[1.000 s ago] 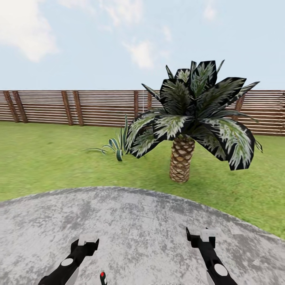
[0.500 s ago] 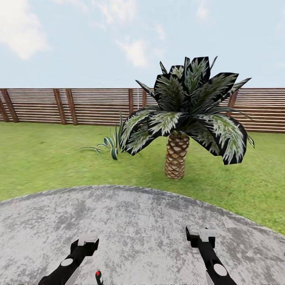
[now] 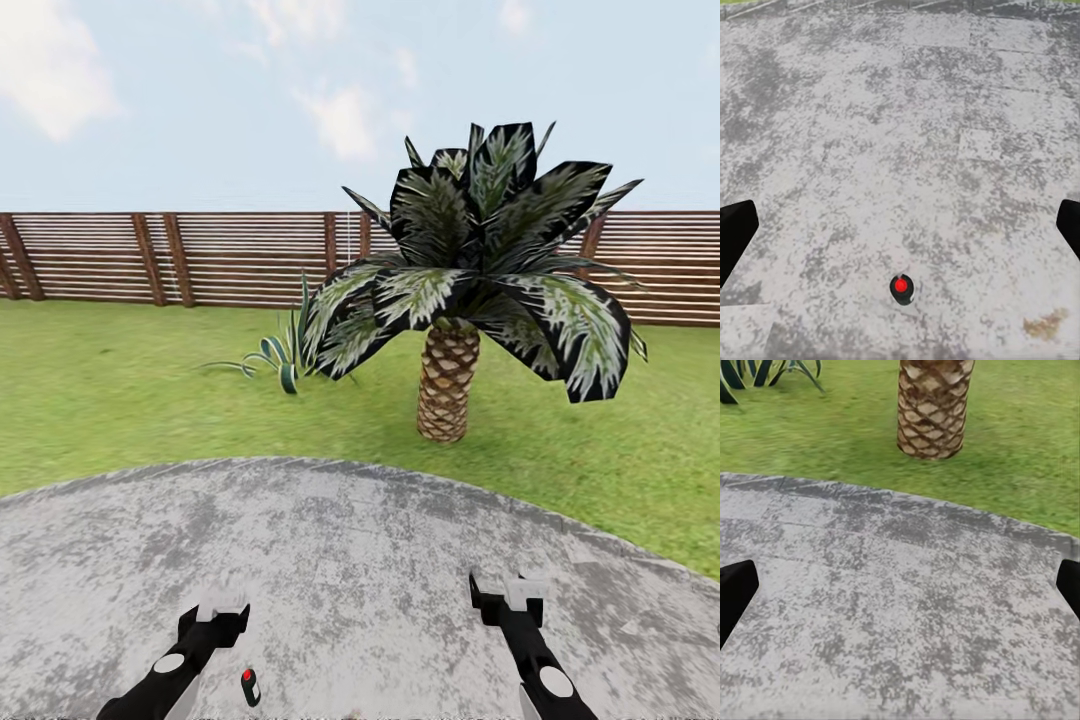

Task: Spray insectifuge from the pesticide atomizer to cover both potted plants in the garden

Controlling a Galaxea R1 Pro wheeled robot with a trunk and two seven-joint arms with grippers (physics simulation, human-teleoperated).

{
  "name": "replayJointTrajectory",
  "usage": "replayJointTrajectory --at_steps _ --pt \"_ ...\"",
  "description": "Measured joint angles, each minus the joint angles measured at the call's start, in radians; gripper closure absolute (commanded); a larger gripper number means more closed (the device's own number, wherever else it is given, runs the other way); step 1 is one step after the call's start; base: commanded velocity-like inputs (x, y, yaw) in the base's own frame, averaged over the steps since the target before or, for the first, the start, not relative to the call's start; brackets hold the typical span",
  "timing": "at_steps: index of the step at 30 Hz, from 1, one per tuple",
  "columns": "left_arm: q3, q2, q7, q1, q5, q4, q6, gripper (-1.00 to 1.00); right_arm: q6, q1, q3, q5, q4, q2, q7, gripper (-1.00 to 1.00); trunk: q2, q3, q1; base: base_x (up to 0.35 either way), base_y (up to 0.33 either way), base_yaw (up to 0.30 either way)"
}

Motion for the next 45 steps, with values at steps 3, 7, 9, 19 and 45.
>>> replayJointTrajectory --at_steps 3,7,9,19,45 --pt "0.0 0.0 0.0 0.0 0.0 0.0 0.0 -1.0 0.0 0.0 0.0 0.0 0.0 0.0 0.0 -1.0 -0.021 -0.014 0.012 0.0 0.0 0.0" --pt "0.0 0.0 0.0 0.0 0.0 0.0 0.0 -1.0 0.0 0.0 0.0 0.0 0.001 0.0 0.0 -1.0 -0.049 -0.033 0.027 0.0 0.0 0.0" --pt "0.0 0.0 0.0 0.0 0.0 0.0 0.0 -1.0 0.0 0.0 0.0 0.0 0.001 0.0 0.0 -1.0 -0.063 -0.043 0.035 0.0 0.0 0.0" --pt "-0.001 0.0 0.0 -0.001 0.0 -0.001 0.0 -1.0 0.0 0.0 0.001 0.0 0.001 0.001 0.0 -1.0 -0.133 -0.078 0.073 0.0 0.0 0.0" --pt "-0.001 0.0 0.0 -0.002 0.0 -0.001 0.0 -1.0 0.0 0.0 0.002 0.001 0.001 0.002 0.002 -1.0 -0.315 -0.16 0.173 0.0 0.0 0.0"
